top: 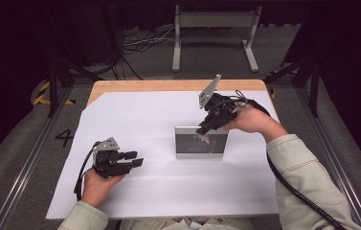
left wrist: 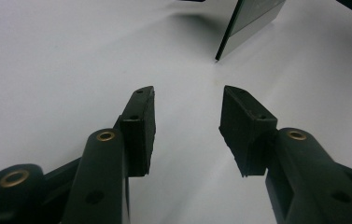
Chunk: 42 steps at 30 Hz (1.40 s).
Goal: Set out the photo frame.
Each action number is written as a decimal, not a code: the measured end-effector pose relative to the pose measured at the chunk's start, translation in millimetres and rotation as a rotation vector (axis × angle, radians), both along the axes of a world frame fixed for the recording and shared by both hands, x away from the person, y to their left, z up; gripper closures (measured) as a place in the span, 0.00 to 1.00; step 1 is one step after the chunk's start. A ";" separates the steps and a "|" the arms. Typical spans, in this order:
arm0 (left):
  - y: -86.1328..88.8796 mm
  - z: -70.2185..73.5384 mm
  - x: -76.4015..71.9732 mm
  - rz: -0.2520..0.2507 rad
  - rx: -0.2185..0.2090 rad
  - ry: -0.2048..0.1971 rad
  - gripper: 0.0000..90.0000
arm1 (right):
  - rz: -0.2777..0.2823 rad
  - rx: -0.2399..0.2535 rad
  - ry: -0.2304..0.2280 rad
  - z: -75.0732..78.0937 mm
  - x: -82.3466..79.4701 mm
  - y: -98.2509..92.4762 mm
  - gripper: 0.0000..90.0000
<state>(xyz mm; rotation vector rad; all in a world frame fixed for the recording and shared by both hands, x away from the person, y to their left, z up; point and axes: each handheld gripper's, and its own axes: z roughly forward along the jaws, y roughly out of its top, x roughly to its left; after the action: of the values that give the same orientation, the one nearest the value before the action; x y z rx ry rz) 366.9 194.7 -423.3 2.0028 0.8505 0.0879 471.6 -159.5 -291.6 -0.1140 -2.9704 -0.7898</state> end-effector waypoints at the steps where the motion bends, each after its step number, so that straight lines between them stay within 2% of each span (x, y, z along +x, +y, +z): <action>1: 0.0 0.0 0.0 0.000 0.000 0.000 0.62 | 0.000 0.000 0.000 0.0 0.0 0.0 0.93; 6: -1.6 0.0 0.7 -0.003 -0.005 0.006 0.62 | 0.027 -0.002 -0.011 -3.3 0.1 -0.9 0.93; 17: -3.9 0.1 2.6 -0.016 0.001 0.001 0.62 | 0.024 0.022 -0.026 -6.1 3.5 -6.6 0.91; 19: -4.5 0.1 3.0 -0.017 -0.001 -0.001 0.62 | -0.001 0.037 -0.022 -5.6 3.9 -8.5 0.85; 20: -4.8 0.2 3.1 -0.015 -0.002 -0.001 0.62 | -0.001 0.037 -0.022 -5.6 3.9 -8.5 0.85; 21: -5.4 0.4 3.6 -0.014 -0.002 0.001 0.62 | -0.028 0.052 -0.022 -4.8 5.3 -11.7 0.82; 24: -6.7 0.6 4.3 -0.020 -0.003 0.001 0.62 | -0.038 0.069 -0.021 -5.3 5.5 -14.5 0.76; 28: -10.0 0.8 6.9 -0.030 0.000 -0.004 0.62 | -0.106 0.119 -0.054 -1.3 6.3 -24.2 0.61; 33: -13.9 1.7 10.0 -0.035 0.008 -0.004 0.60 | -0.156 0.170 -0.079 5.5 5.7 -39.8 0.58; 38: -20.4 3.2 13.7 -0.046 0.015 -0.012 0.57 | -0.198 0.197 -0.140 12.4 -2.9 -62.1 0.51; 39: -20.4 3.2 13.7 -0.046 0.015 -0.012 0.57 | -0.198 0.197 -0.140 12.4 -2.9 -62.1 0.51; 40: -21.0 3.6 15.4 -0.051 0.021 -0.018 0.56 | -0.212 0.206 -0.160 15.0 -5.1 -70.8 0.49; 42: -21.5 3.8 16.9 -0.049 0.015 -0.016 0.56 | -0.232 0.211 -0.163 17.1 -7.8 -79.0 0.48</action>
<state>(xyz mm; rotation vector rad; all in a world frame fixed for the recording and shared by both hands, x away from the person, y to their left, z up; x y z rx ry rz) 383.8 173.2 -419.6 2.0332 0.7931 0.0824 463.8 -238.6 -274.5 -0.4067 -3.0348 -1.1880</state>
